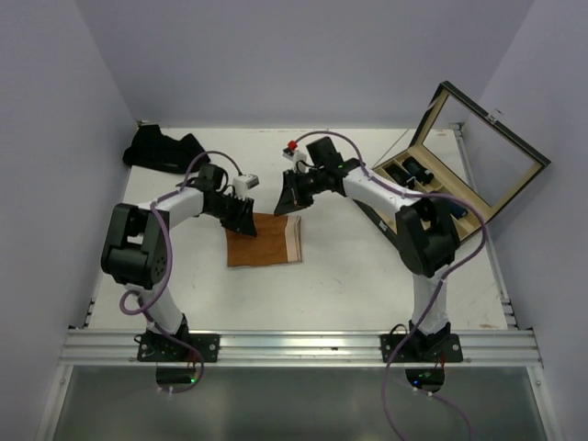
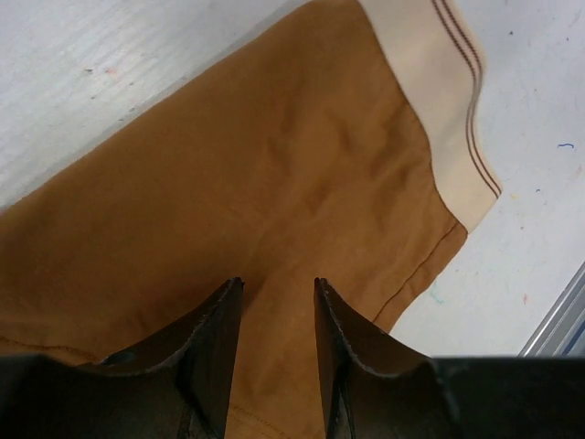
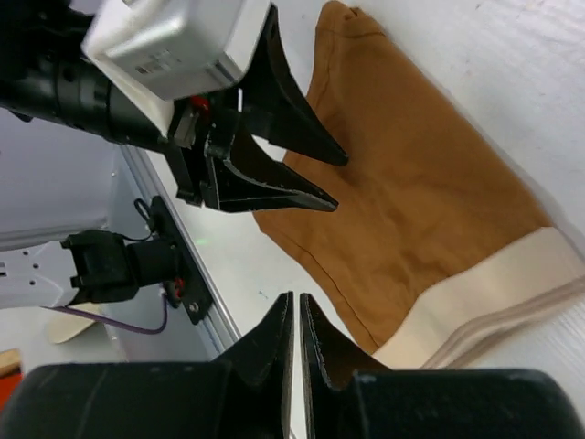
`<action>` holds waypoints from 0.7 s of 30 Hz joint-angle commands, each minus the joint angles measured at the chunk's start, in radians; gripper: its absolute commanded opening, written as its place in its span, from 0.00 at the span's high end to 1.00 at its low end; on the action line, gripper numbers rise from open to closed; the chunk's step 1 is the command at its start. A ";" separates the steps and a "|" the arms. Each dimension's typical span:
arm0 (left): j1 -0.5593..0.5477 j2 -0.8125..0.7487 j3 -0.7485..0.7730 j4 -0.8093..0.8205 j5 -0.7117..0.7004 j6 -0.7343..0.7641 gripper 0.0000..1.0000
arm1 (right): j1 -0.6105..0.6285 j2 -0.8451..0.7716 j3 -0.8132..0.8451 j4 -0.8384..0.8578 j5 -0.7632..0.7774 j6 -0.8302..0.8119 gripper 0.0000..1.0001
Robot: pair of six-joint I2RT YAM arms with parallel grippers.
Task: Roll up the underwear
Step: Fold the underwear
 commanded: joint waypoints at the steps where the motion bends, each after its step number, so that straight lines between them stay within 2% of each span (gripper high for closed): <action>1: 0.041 0.053 0.066 -0.037 0.076 0.004 0.59 | 0.016 0.109 0.012 0.082 -0.060 0.117 0.89; 6: 0.105 0.105 0.069 -0.060 0.096 0.016 0.57 | -0.016 0.206 -0.095 0.157 -0.038 0.164 0.92; 9: 0.131 0.145 0.062 -0.075 0.089 0.043 0.57 | -0.071 0.229 -0.149 0.199 0.025 0.157 0.91; 12: 0.153 0.188 0.057 -0.087 0.085 0.069 0.57 | -0.115 0.263 -0.167 0.193 0.040 0.128 0.91; 16: 0.170 0.226 0.082 -0.119 0.103 0.099 0.56 | -0.115 0.258 -0.180 0.177 0.031 0.094 0.90; 21: 0.171 0.195 0.175 -0.217 0.275 0.229 0.53 | -0.108 0.166 -0.139 0.176 -0.078 0.093 0.87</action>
